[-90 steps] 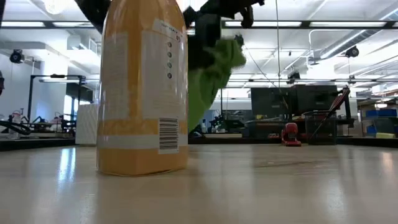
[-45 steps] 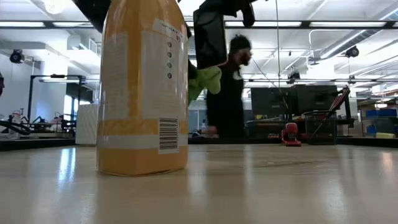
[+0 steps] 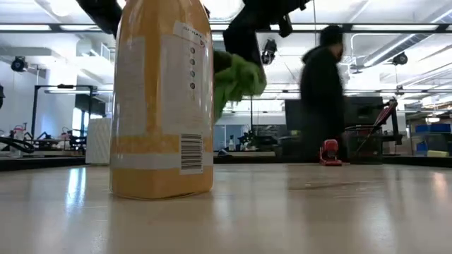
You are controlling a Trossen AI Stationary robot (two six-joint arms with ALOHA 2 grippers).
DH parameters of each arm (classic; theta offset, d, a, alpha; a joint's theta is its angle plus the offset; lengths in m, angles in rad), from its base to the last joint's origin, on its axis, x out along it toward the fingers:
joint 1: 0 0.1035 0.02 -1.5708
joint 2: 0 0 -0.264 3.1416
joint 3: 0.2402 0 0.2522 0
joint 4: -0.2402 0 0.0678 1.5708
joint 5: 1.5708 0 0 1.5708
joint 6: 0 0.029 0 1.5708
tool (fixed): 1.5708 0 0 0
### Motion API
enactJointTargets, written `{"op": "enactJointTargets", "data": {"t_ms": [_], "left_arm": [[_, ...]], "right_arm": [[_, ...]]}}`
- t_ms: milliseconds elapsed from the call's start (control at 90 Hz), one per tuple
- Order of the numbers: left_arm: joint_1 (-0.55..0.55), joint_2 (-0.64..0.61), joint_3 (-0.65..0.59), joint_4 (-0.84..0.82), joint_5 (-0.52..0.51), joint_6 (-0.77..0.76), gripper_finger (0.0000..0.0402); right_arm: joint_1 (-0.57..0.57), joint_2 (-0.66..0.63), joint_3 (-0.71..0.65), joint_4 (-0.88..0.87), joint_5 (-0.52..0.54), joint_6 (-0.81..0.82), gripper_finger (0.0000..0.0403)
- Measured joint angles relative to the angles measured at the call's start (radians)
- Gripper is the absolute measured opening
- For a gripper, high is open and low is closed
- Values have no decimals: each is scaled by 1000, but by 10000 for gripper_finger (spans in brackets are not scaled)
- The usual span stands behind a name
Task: Apply microfiber cloth
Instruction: Wipe the back and front of the cellphone using the microfiber cloth
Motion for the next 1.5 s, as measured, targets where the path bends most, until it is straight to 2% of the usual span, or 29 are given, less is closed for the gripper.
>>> {"op": "enactJointTargets", "data": {"t_ms": [133,244,533,667,756,822,922,1000,1067,1178,1367,1500], "left_arm": [[15,0,-1,7,-17,12,20],[19,7,-2,33,-15,8,20],[24,91,-38,22,-44,-14,20],[22,93,-101,-6,-39,-35,20],[21,84,-152,-12,-14,-59,20],[21,73,-180,17,46,-88,20],[19,76,-215,117,161,-144,21],[19,87,-226,245,192,-202,28],[21,88,-219,281,224,-218,46],[22,88,-181,217,243,-219,103],[24,74,-96,32,245,-233,219],[24,19,-45,-170,348,-246,280]], "right_arm": [[2,3,-1,5,-55,12,10],[11,-1,-1,38,-55,-10,10],[40,-42,22,71,-114,-8,10],[46,-49,20,-21,-96,5,10],[50,-50,20,-76,-83,8,10],[53,-51,20,-109,-92,0,10],[54,-50,17,-141,-90,-45,10],[57,-50,16,-148,-85,-122,10],[63,-50,15,-155,-88,-196,10],[64,-45,11,-159,-102,-266,10],[64,-20,6,-136,-227,-321,10],[74,42,0,-69,-262,-422,10]]}}
